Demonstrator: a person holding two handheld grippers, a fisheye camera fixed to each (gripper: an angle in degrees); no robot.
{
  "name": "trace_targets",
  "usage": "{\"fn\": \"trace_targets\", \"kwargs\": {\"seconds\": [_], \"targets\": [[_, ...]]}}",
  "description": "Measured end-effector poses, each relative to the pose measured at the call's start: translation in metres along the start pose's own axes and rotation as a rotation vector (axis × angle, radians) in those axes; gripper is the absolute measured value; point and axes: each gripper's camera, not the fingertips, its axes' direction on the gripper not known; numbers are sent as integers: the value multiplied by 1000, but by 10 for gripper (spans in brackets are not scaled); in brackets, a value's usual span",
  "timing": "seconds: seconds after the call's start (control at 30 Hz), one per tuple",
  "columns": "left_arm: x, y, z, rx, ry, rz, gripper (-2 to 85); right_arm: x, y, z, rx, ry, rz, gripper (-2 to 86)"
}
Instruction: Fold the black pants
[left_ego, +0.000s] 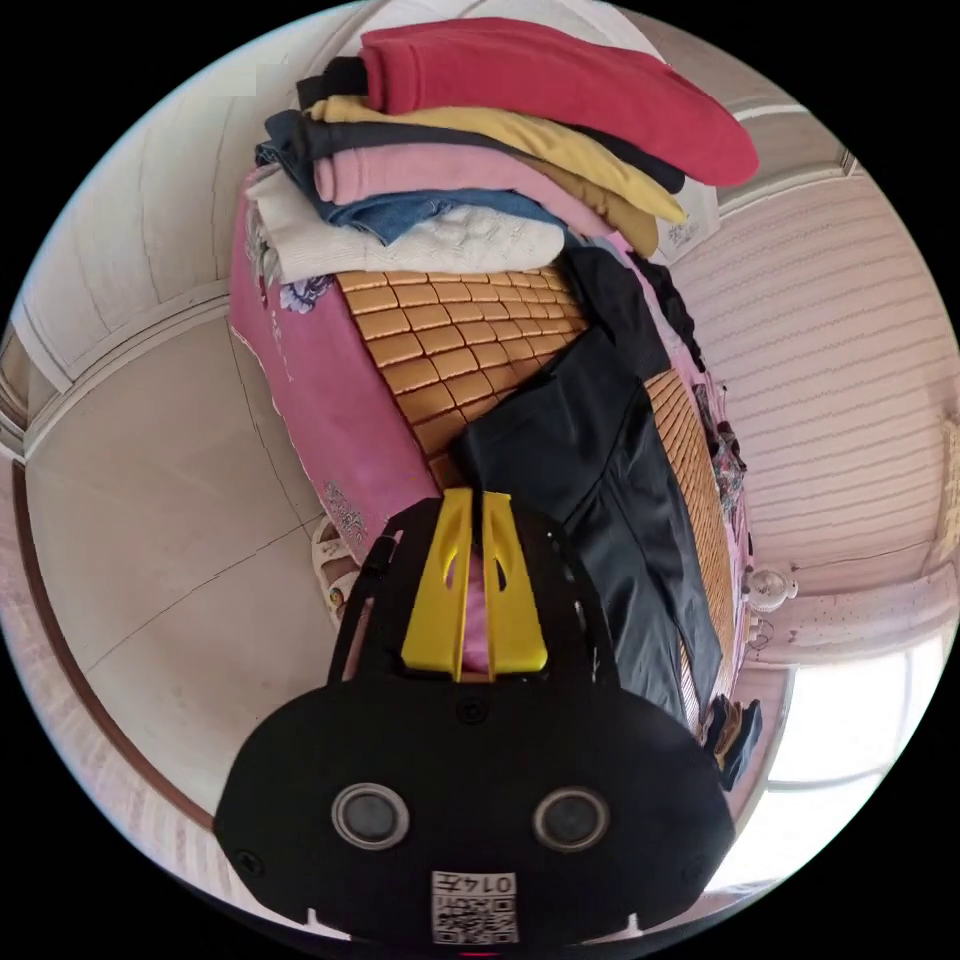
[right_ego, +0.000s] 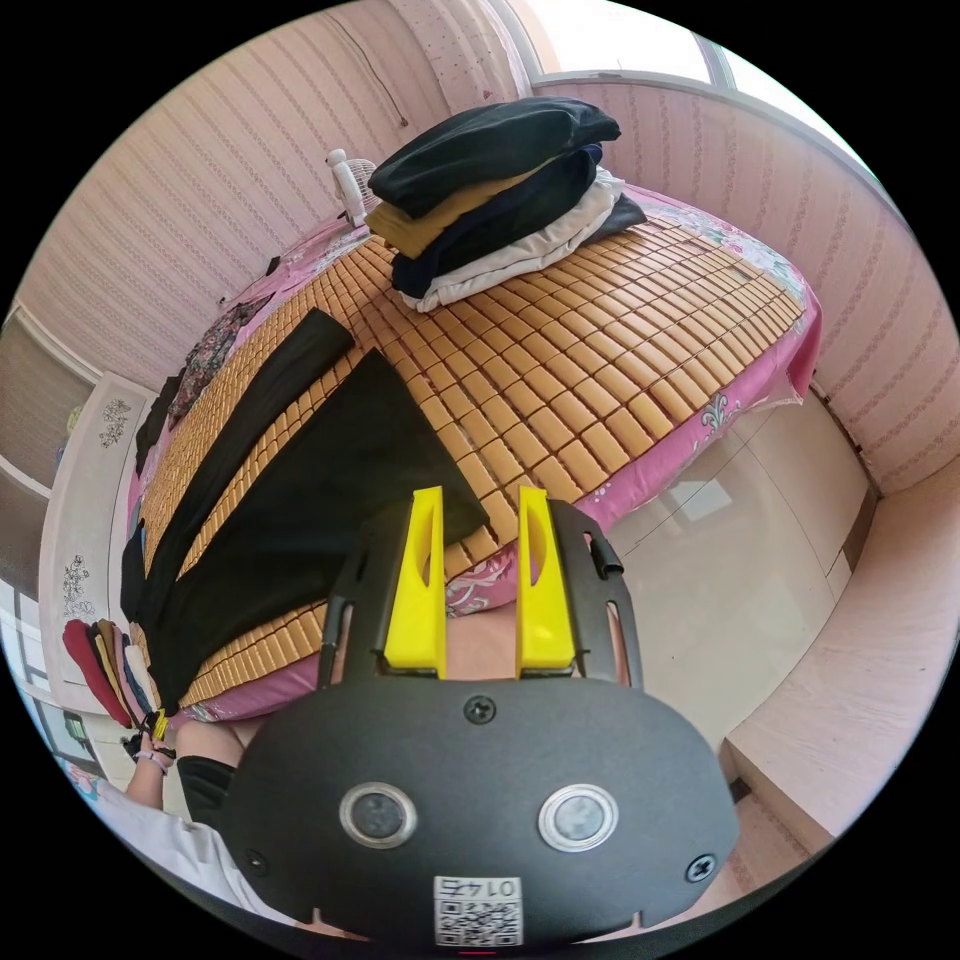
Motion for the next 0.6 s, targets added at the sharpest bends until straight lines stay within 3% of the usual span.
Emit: {"fn": "trace_targets", "kwargs": {"seconds": [0.33,0.6], "targets": [[26,-11,-52,110,-93,238,-7,-1,4,1,-33,76,-15,93],[27,-6,-54,95,-148,233,-7,-19,6,14,-48,-7,-64,75]]}}
